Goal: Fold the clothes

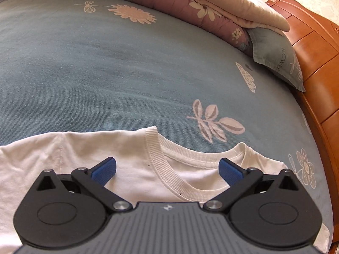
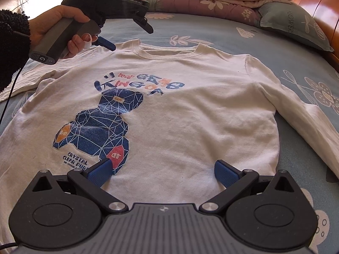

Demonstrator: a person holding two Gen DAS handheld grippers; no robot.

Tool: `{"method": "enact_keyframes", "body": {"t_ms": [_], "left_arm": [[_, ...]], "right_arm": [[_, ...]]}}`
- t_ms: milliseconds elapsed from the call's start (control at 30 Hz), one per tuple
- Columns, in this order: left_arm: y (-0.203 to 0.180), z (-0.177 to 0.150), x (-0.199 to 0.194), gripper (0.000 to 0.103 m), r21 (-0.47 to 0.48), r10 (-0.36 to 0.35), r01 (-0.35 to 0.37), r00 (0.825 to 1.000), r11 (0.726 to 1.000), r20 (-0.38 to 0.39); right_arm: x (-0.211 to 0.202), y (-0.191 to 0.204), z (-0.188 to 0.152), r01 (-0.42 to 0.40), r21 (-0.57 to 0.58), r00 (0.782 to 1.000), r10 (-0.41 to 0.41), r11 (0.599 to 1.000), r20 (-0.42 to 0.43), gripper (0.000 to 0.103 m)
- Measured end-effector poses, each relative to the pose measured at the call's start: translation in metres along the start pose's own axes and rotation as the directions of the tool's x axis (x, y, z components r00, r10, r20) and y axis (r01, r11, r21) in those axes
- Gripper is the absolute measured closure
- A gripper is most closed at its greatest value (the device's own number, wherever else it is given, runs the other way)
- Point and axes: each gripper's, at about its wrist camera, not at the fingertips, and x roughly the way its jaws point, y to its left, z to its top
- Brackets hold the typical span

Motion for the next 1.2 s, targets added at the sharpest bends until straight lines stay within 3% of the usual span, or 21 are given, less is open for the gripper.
{"method": "enact_keyframes", "body": {"t_ms": [133,300,533,633,767,900,1000,1133,1200], "left_arm": [[0.01,0.011,0.013,0.001,-0.048,0.063,-0.06,0.996,0.997,0.059],[0.004,0.014,0.006,0.001,-0.079,0.084,-0.081,0.996,0.994,0.031],[-0.014,0.007,-0.079,0.001,0.009,0.061,-0.061,0.998,0.998,0.023],[-0.009,0.006,-0.129,0.001,0.051,0.094,-0.097,0.994,0.994,0.054],[0.026,-0.006,-0.175,0.001,0.022,0.165,-0.167,0.984,0.986,0.064],[0.081,-0.026,-0.192,0.001,-0.075,0.238,-0.233,0.969,0.97,0.066],[0.134,-0.044,-0.184,0.001,-0.191,0.242,-0.232,0.97,0.954,0.027],[0.196,-0.07,-0.174,0.001,-0.314,0.267,-0.243,0.963,0.918,0.037],[0.217,-0.075,-0.182,0.001,-0.348,0.259,-0.215,0.962,0.913,0.085]], "right_arm": [[0.001,-0.002,0.0,-0.008,0.001,1.0,0.008,1.0,0.006,0.0],[0.002,-0.003,0.0,-0.009,-0.002,1.0,0.009,1.0,0.016,0.0],[0.002,-0.002,0.0,-0.008,-0.004,1.0,0.008,1.0,0.016,0.0],[0.001,-0.002,0.0,-0.005,-0.005,1.0,0.005,1.0,0.016,0.0],[0.0,-0.001,-0.001,0.004,-0.001,1.0,-0.004,1.0,0.016,0.0],[0.0,-0.001,0.0,0.007,0.003,1.0,-0.007,1.0,0.012,0.0],[0.0,0.0,-0.001,0.01,0.0,1.0,-0.01,1.0,0.016,0.0],[0.001,-0.001,-0.001,0.008,-0.004,1.0,-0.008,1.0,0.016,0.0],[0.0,-0.001,0.0,0.007,-0.005,1.0,-0.007,1.0,0.012,0.0]]}}
